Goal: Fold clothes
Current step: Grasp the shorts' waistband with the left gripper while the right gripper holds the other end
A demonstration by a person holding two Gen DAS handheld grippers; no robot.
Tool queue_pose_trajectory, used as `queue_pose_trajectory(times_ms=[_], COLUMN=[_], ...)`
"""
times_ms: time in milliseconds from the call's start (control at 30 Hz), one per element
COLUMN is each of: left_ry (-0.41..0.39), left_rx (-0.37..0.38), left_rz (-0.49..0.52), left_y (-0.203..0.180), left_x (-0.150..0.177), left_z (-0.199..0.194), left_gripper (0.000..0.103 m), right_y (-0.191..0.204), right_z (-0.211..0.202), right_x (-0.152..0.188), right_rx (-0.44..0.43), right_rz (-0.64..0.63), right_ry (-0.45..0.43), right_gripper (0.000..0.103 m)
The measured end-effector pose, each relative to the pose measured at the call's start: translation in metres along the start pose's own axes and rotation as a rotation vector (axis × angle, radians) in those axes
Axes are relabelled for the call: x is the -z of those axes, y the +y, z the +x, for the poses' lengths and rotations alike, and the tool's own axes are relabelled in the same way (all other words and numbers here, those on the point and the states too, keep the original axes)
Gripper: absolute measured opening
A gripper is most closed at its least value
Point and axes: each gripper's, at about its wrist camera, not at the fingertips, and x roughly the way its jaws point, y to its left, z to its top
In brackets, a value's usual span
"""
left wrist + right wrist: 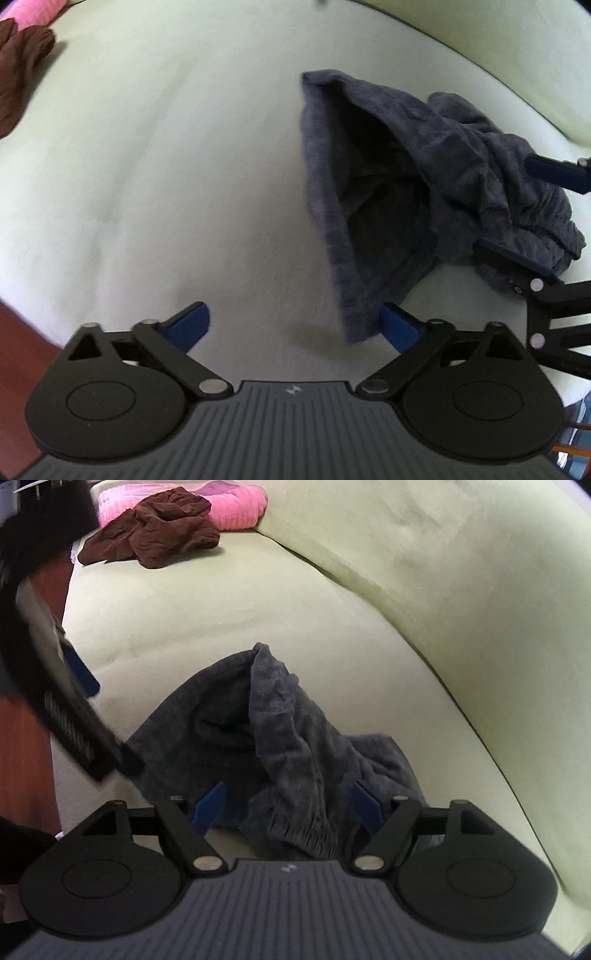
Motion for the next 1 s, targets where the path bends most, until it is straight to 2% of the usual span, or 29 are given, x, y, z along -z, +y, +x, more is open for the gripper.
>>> queue_pose_trajectory(times_ms=[33,67,100,200,333,367,400,433,467,533,600,733,833,1000], left_ry=[-0.003,0.009,0.017,-0.012,-0.041,-0.047,-0.055,-0.060,-0.064,-0.085,-0.140,-0.266,-0.330,-0.414], left_rx=[0.026,0.060,0.083,0.146,0.193,0.196,0.193,0.189,0.186,0.169,0.151,0.134,0.115,0.084], left_rz=[-0.003,-0.003,-0.006,-0.049,-0.112,-0.106,-0.086,-0.071,-0.060,-0.024,0.029,0.107,0.133,0.162], left_y=[0.001,0.001,0.002,0.010,0.023,0.024,0.023,0.022,0.022,0.020,0.018,0.011,0.009,0.004], left_x=[-0.002,-0.004,-0.005,-0.002,-0.002,-0.004,-0.007,-0.010,-0.013,-0.022,-0.043,-0.088,-0.112,-0.136], left_z=[0.002,0.009,0.014,0.015,0.011,0.011,0.010,0.009,0.008,0.003,-0.013,-0.065,-0.103,-0.176], left_gripper=[0.048,0.006,0.000,0.000,0.000,0.000,0.000,0.000,0.000,0.000,0.000,0.000,0.000,0.000], right_y=[-0.004,-0.007,-0.011,-0.021,-0.011,-0.006,-0.001,0.001,-0.007,-0.032,-0.054,-0.113,-0.153,-0.162], right_z=[0.001,0.006,0.010,0.014,0.019,0.023,0.027,0.036,0.042,0.033,0.021,-0.036,-0.087,-0.144], right_x=[0.009,0.012,0.015,0.018,0.024,0.027,0.030,0.032,0.032,0.026,0.020,0.000,-0.017,-0.036], right_rx=[-0.002,-0.008,-0.015,-0.041,-0.065,-0.053,-0.038,-0.014,-0.012,-0.006,-0.008,0.003,0.027,0.021], right_rz=[-0.007,-0.013,-0.018,-0.027,-0.059,-0.086,-0.115,-0.126,-0.070,0.058,0.161,0.339,0.467,0.564], right_ry=[-0.012,-0.016,-0.017,0.000,0.013,0.021,0.028,0.056,0.081,0.048,0.011,-0.083,-0.123,-0.188], right_gripper=[0.072,0.072,0.069,0.068,0.068,0.062,0.030,0.010,0.009,0.009,0.008,0.009,0.009,0.009])
